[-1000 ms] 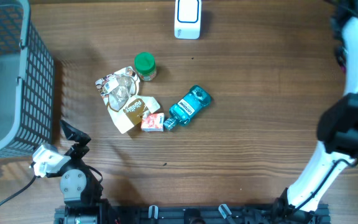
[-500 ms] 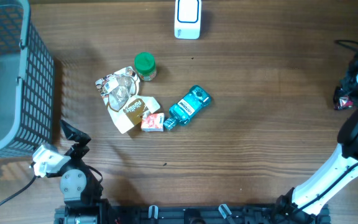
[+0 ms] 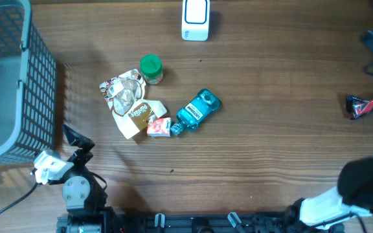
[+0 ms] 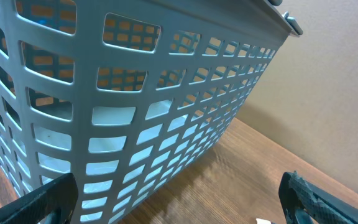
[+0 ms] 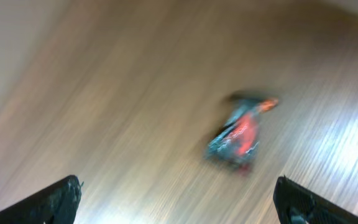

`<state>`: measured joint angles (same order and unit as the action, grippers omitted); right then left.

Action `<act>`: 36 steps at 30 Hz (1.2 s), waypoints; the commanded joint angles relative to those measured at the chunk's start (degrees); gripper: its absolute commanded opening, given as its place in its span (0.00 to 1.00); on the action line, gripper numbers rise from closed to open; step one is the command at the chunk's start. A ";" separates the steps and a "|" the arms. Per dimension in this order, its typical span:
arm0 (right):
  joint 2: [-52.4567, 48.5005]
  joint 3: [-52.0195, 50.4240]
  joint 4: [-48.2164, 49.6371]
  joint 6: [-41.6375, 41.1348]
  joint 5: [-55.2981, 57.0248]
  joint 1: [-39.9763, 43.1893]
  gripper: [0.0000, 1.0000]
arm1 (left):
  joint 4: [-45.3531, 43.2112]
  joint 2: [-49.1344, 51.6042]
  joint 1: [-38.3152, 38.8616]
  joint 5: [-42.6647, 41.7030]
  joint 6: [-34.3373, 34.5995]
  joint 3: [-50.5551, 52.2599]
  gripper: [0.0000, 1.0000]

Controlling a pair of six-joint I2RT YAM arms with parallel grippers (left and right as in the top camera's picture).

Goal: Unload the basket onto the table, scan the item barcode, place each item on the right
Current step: 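Swing the right gripper back over the Listerine bottle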

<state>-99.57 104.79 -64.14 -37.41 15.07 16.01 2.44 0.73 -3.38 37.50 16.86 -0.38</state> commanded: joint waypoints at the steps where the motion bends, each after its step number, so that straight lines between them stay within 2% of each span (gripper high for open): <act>1: -1.90 -2.21 -5.66 -10.93 -4.50 -17.07 1.00 | 0.39 -0.35 -0.26 0.55 -0.09 0.04 1.00; 5: -4.11 -6.56 -5.31 -21.27 -5.68 -34.42 1.00 | 0.42 -0.35 -0.26 0.52 -0.07 0.04 1.00; 7: -5.79 -8.39 -3.56 -23.67 -7.37 -42.60 1.00 | 0.39 -0.35 -0.26 0.55 -0.07 0.04 1.00; 11: -9.29 -9.49 -5.66 -31.98 -8.00 -50.47 1.00 | 0.39 -0.35 -0.26 0.55 -0.07 0.04 1.00; 16: -13.57 -9.84 -3.63 -34.51 -13.31 -55.45 1.00 | 0.42 -0.35 -0.26 0.52 -0.07 0.04 1.00; 17: -14.12 -9.84 -2.73 -32.00 -13.31 -56.43 1.00 | 0.42 -0.35 -0.26 0.55 -0.07 0.04 1.00; 19: -14.25 -9.84 0.68 -20.59 -14.58 -57.77 1.00 | 0.39 -0.35 -0.26 0.55 -0.09 0.04 1.00; 20: -14.21 -9.81 0.92 -17.64 -14.82 -58.21 1.00 | 0.39 -0.35 -0.26 0.55 -0.07 0.04 1.00; 24: -14.25 -9.84 0.68 -7.52 -18.43 -58.97 1.00 | 0.39 -0.35 -0.26 0.52 -0.09 0.04 1.00; 27: -14.47 -9.84 0.70 -3.63 -19.78 -58.95 1.00 | 0.39 -0.35 -0.26 0.55 -0.07 0.04 1.00; 29: -14.69 -10.01 0.46 -6.47 -18.84 -58.53 1.00 | 0.39 -0.35 -0.26 0.55 -0.07 0.04 1.00; 31: -15.17 -11.08 0.46 -12.96 -19.06 -58.31 1.00 | 0.39 -0.35 -0.26 0.55 -0.09 0.04 1.00; 36: -16.98 -15.06 1.27 -35.15 -21.20 -58.49 1.00 | 0.42 -0.35 -0.26 0.55 -0.07 0.04 1.00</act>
<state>-113.89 92.01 -63.53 -57.14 -4.38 -42.54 2.44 0.75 -3.40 37.65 16.86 -0.38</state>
